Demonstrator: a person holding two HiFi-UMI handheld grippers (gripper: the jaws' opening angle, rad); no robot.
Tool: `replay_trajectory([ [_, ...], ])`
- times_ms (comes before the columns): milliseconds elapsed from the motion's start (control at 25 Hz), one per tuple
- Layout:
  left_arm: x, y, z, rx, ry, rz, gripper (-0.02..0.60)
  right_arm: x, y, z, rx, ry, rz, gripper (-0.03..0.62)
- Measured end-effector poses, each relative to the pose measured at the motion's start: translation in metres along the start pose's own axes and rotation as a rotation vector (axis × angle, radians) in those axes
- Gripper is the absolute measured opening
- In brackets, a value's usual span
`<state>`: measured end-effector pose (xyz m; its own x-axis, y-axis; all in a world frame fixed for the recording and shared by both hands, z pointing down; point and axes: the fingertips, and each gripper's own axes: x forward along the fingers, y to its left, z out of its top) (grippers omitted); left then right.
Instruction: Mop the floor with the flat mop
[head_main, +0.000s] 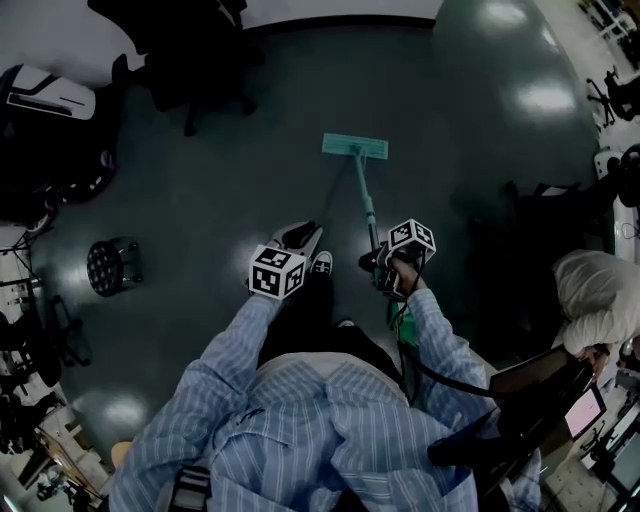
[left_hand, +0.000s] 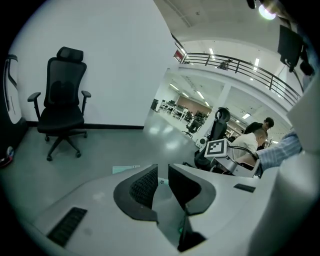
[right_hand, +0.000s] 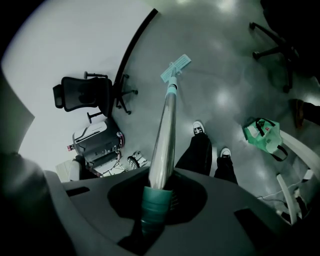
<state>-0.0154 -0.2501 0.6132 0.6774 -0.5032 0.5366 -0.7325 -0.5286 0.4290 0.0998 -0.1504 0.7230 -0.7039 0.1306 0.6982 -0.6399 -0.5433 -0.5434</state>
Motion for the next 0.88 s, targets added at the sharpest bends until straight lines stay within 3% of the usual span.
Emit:
replay_trajectory([
  [320,0.028,0.052,0.038,-0.033,-0.009,0.007,0.069,-0.001,0.063,0.109,-0.018,-0.022,-0.031,0.044],
  [560,0.041,0.08,0.041,-0.058,0.005,0.019,0.069,-0.005,0.116,0.194,-0.02,-0.044,-0.001,0.046],
  [880,0.038,0.104,0.04,-0.082,0.01,0.029,0.069,0.002,0.149,0.28,-0.037,-0.081,-0.042,0.046],
])
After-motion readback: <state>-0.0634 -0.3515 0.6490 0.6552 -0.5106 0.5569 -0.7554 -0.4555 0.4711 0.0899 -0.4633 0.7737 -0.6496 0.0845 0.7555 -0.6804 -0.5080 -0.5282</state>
